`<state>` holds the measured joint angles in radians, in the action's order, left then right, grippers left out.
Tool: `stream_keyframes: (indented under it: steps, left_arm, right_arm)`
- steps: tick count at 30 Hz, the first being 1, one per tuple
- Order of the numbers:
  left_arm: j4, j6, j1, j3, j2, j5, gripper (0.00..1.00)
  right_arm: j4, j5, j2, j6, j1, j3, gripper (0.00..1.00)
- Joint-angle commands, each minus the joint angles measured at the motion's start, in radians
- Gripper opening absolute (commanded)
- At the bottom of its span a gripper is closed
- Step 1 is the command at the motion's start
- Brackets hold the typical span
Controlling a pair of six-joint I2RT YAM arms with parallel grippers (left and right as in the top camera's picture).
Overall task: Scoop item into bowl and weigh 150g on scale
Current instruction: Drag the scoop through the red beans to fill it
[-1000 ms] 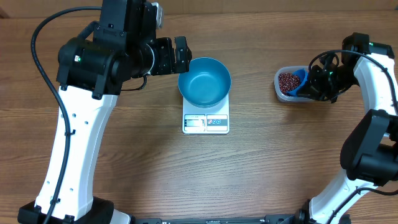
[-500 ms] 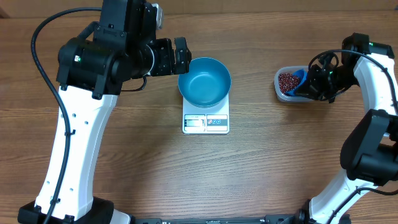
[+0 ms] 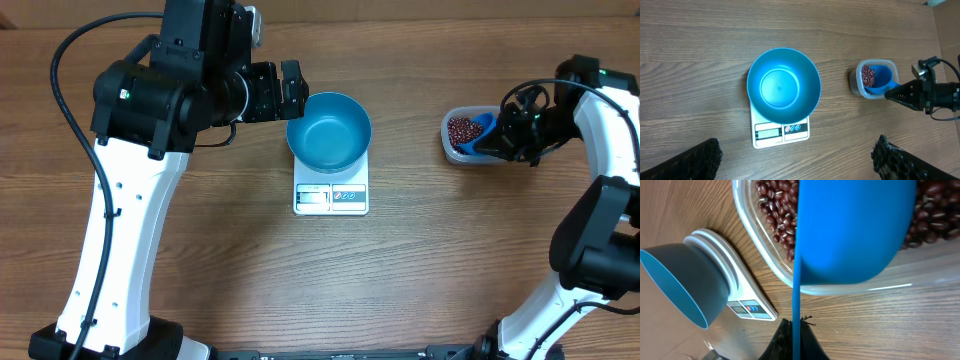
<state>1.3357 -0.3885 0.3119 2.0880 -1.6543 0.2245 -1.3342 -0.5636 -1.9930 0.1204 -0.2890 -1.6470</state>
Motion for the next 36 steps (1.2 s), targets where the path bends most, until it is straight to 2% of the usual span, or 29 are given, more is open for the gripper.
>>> stream_keyframes:
  steps: [1,15,27,36]
  left_arm:
    - [0.000,0.019,-0.004,0.017,-0.008,0.013,1.00]
    - [0.000,0.019,-0.004,0.017,-0.008,0.013,1.00]
    - [-0.001,0.019,-0.004,0.017,-0.008,0.032,1.00]
    - [-0.001,0.019,-0.004,0.017,-0.008,0.033,1.00]
  right_arm:
    - [-0.004,-0.023,-0.013,0.005,-0.023,0.008,0.04]
    - [-0.004,-0.061,-0.013,-0.025,-0.034,0.011,0.04]
    - [-0.002,-0.187,-0.013,-0.093,-0.051,0.011,0.04]
    - [-0.006,-0.191,-0.013,-0.104,-0.061,0.011,0.04]
